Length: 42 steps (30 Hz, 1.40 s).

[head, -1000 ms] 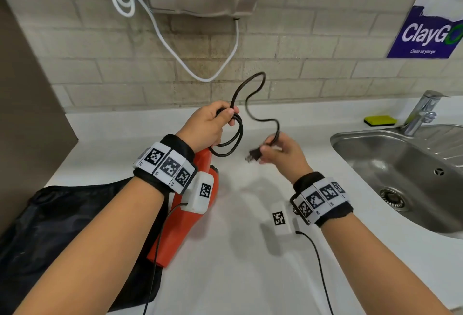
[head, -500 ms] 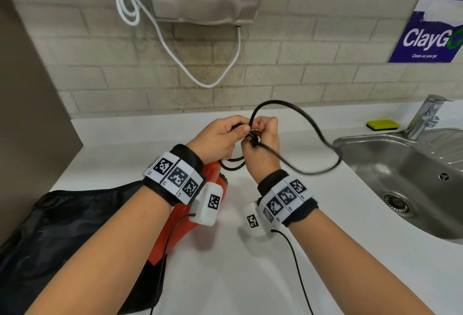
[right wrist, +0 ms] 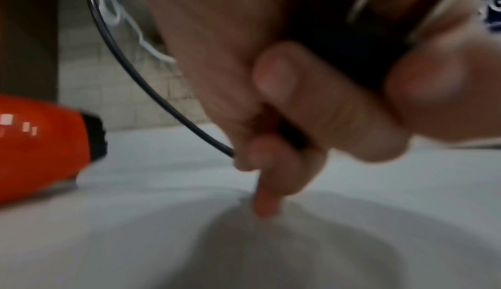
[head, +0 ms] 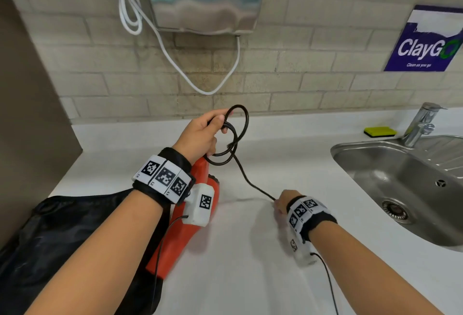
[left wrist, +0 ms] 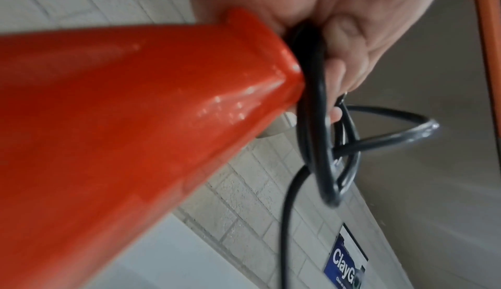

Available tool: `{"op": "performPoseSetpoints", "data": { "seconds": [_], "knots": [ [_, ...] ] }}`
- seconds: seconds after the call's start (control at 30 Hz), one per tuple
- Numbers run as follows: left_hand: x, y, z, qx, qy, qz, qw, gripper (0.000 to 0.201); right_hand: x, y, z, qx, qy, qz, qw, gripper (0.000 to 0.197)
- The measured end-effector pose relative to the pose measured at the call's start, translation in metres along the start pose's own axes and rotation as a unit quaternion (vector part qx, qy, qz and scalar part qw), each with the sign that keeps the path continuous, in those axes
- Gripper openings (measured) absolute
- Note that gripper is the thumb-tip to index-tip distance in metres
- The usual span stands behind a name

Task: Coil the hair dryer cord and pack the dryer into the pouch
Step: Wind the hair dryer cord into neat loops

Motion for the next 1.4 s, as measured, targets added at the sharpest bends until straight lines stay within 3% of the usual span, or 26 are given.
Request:
{"op": "performPoseSetpoints", "data": {
  "seconds": [0.1, 0.17, 0.23, 0.33, 0.37, 0.43, 0.6, 0.8, 1.07, 1.13, 1.2, 1.27, 1.4],
  "knots": [
    [-0.005, 0.0, 0.0, 0.002, 0.0, 0.003, 1.0, 0.029, 0.0, 0.006, -0.004, -0.021, 0.017, 0.016, 1.0, 0.03],
    [-0.005, 0.001, -0.001, -0.001, 0.005, 0.009, 1.0, 0.028, -0.019, -0.003, -0.015, -0.085, 0.209, 0.082, 0.971, 0.03],
    [-0.004, 0.002, -0.002, -0.002, 0.007, 0.011, 1.0, 0.027, -0.047, -0.031, -0.028, -0.177, 0.431, 0.148, 0.873, 0.027],
    [0.0, 0.002, -0.002, 0.0, 0.018, -0.004, 1.0, 0.024, -0.092, -0.083, -0.049, -0.289, 0.589, 0.193, 0.729, 0.027],
    [0.002, 0.002, -0.002, 0.0, 0.022, -0.011, 1.0, 0.023, -0.103, -0.095, -0.054, -0.315, 0.614, 0.19, 0.698, 0.026],
    [0.005, 0.002, -0.002, 0.001, 0.025, -0.02, 0.999, 0.022, -0.118, -0.11, -0.06, -0.336, 0.635, 0.179, 0.672, 0.023],
    [0.009, 0.003, -0.001, -0.009, 0.023, -0.007, 1.0, 0.025, -0.11, -0.111, -0.068, -0.371, 0.605, 0.157, 0.687, 0.033],
    [0.014, 0.002, 0.002, -0.014, 0.019, -0.029, 0.999, 0.026, -0.095, -0.096, -0.068, -0.352, 0.572, 0.204, 0.712, 0.031],
    [0.011, -0.003, 0.001, 0.026, 0.031, -0.055, 0.998, 0.012, -0.083, -0.079, -0.061, -0.375, 0.42, 0.088, 0.821, 0.027],
    [0.008, -0.003, 0.001, 0.023, 0.027, -0.045, 0.998, 0.014, -0.078, -0.073, -0.058, -0.372, 0.418, 0.067, 0.826, 0.037],
    [0.004, -0.003, 0.002, 0.015, 0.015, -0.034, 0.999, 0.016, -0.077, -0.07, -0.055, -0.381, 0.446, 0.061, 0.808, 0.039],
    [0.0, -0.003, 0.002, 0.009, 0.002, -0.03, 1.0, 0.016, -0.084, -0.068, -0.054, -0.386, 0.46, 0.083, 0.795, 0.03],
    [0.0, -0.005, 0.006, 0.018, 0.008, -0.032, 0.999, 0.014, -0.102, -0.066, -0.055, -0.377, 0.386, 0.188, 0.821, 0.024]
  ]
}}
Point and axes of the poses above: each hand's wrist, its own y-axis towards the middle knuckle, its own x-axis out of the palm, z = x × y, the point moved 1 cm from there along y, towards the middle knuckle, and after that the axes turned 11 degrees about x, right-handed, at the moved point
